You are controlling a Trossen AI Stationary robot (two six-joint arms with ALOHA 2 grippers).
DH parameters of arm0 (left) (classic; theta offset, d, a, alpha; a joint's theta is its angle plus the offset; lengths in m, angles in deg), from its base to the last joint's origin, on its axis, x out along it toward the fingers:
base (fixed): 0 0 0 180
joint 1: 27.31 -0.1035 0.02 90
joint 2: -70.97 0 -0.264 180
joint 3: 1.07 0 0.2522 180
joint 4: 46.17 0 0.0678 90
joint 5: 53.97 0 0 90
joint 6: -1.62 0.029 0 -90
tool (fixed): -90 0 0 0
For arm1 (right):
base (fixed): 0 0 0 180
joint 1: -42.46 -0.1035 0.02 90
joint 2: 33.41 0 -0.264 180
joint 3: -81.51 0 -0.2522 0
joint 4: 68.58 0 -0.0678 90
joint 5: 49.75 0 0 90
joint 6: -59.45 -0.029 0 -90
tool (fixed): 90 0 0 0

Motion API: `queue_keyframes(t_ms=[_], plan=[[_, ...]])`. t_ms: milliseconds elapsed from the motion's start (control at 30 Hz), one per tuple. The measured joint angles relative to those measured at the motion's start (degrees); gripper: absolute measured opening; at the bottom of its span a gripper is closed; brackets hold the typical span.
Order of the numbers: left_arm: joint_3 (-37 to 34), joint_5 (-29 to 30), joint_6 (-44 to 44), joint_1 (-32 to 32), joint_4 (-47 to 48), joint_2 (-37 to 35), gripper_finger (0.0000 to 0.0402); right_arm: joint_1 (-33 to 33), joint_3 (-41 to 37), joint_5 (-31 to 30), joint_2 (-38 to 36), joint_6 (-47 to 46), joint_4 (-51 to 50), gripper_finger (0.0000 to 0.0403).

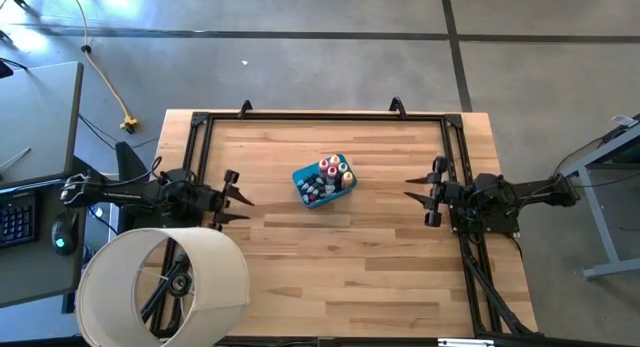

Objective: Pick & Place food coloring
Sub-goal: Return to Home Position

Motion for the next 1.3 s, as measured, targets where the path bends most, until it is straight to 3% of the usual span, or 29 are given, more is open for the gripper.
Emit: queue_keyframes(t_ms=[233,433,700,1300], plan=[[-0.1,-0.2,-1.8,0.0,5.3,0.0,0.0159,0.0,-2.1,3.3,0.1,-0.7,1.2,0.0138],[-0.1,0.8,-5.2,0.0,15.4,0.1,0.0159,0.0,-2.1,1.3,0.2,-2.0,0.6,0.0138],[-0.1,3.9,-6.0,0.0,15.4,0.9,0.0159,0.0,-2.1,1.3,0.2,-2.9,-1.1,0.0138],[-0.1,4.4,-6.2,0.0,15.4,0.9,0.0159,0.0,-2.1,1.3,0.2,-2.9,-1.0,0.0138]])
